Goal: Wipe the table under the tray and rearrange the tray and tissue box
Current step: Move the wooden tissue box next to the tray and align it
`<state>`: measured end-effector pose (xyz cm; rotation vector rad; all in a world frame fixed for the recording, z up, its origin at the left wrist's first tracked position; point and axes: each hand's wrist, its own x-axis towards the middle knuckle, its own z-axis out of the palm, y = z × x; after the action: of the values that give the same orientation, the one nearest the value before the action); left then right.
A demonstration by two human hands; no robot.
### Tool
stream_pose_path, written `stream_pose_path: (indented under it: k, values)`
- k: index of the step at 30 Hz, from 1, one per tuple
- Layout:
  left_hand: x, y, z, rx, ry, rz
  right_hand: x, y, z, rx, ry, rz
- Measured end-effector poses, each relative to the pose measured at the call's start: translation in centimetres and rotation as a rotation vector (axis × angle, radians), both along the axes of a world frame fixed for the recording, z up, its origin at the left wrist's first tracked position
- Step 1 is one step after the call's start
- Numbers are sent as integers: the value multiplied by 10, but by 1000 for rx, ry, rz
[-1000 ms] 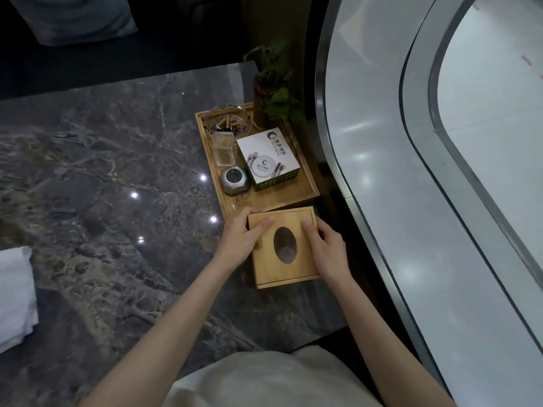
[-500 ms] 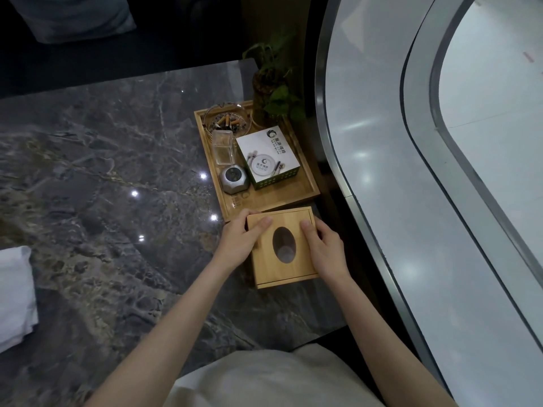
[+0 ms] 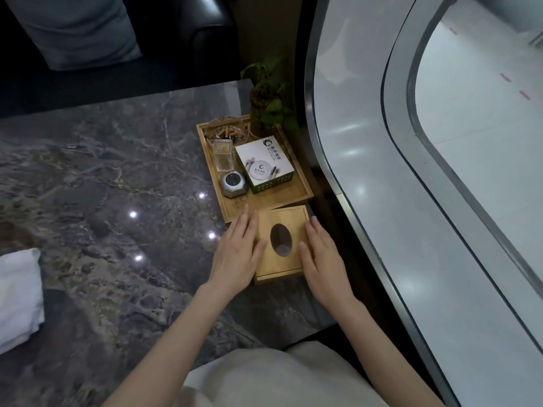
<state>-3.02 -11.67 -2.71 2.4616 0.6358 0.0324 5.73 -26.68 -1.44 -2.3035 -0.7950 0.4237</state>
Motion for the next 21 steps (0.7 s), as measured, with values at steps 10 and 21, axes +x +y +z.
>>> stream_pose_path:
  k: [10,21]
  values:
    - [-35,-14,-4,38,10,-106,-49,-20,-15,-223,-176,127]
    - [-40,-21,-16,36,18,-142,-63,-22,-22,-303,-271,103]
